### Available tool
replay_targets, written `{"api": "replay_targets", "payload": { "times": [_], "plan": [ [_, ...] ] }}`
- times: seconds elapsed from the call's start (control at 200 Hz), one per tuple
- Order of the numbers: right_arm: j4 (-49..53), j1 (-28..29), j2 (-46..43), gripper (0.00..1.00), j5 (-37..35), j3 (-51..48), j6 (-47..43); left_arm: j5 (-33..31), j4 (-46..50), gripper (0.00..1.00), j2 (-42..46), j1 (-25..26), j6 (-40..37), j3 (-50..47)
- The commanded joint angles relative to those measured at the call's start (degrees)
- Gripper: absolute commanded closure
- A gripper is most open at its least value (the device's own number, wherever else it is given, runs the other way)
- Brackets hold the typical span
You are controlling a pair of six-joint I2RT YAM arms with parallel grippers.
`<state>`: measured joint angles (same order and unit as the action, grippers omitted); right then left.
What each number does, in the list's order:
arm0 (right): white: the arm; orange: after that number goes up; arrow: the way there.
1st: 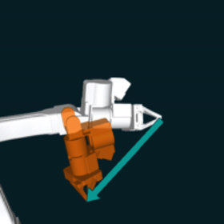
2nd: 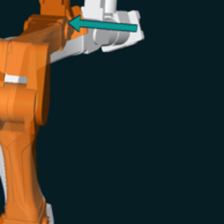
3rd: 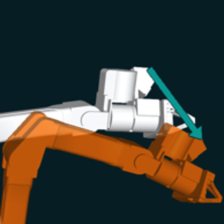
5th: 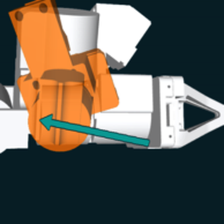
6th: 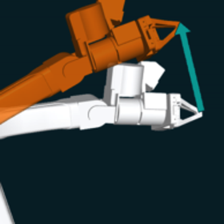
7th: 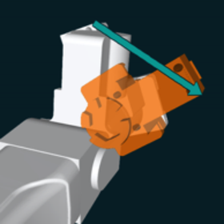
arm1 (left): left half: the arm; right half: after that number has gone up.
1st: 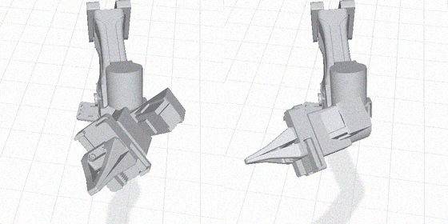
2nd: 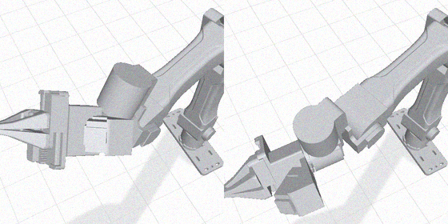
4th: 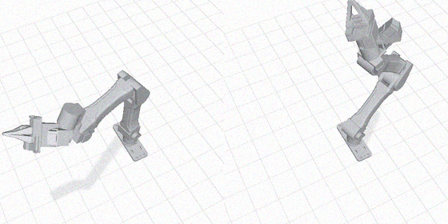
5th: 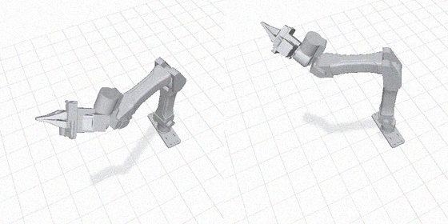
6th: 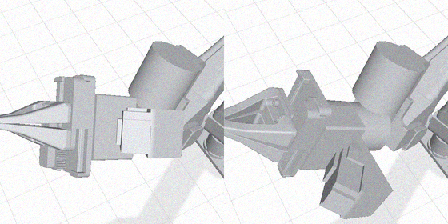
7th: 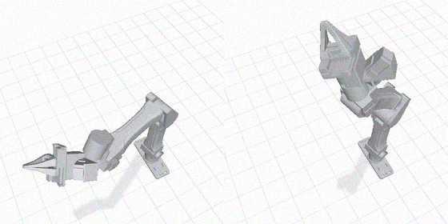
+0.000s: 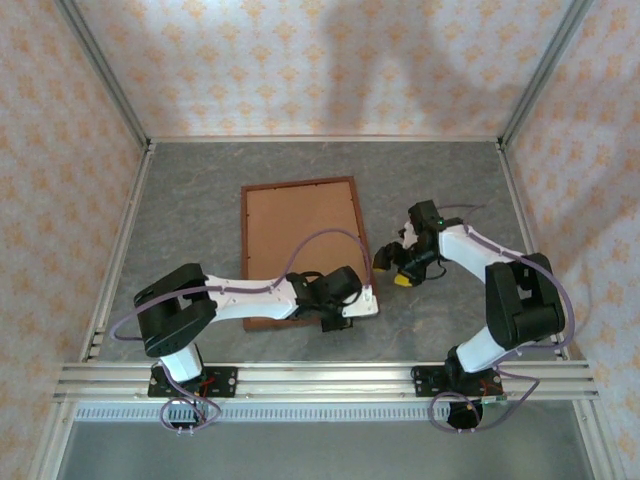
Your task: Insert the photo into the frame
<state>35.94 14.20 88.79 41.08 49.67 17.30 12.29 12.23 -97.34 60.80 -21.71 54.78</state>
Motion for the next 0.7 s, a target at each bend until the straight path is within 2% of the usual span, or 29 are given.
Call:
{"api": "replay_targets", "payload": {
  "times": [0.0, 0.195, 0.495, 0.696],
  "plan": [
    [-1.59, 2.02, -0.91, 0.30, 5.77, -2.40, 0.36, 1.52, -5.16, 0.96, 3.35, -0.72, 1.85, 0.81],
    [-7.20, 3.83, 2.22, 0.33, 9.45, -4.83, 2.43, 1.50, -5.29, 0.95, 3.46, -1.53, 2.42, 1.63],
    [-10.77, 4.07, 3.09, 0.62, 11.38, -5.72, 3.37, 1.52, -7.02, 0.95, 3.47, -1.75, 3.86, 0.55],
    [-8.42, 4.08, 0.70, 0.74, 10.03, -4.89, 2.54, 0.58, -7.31, 0.90, 3.99, -1.83, 4.05, -0.70]
  ]
}}
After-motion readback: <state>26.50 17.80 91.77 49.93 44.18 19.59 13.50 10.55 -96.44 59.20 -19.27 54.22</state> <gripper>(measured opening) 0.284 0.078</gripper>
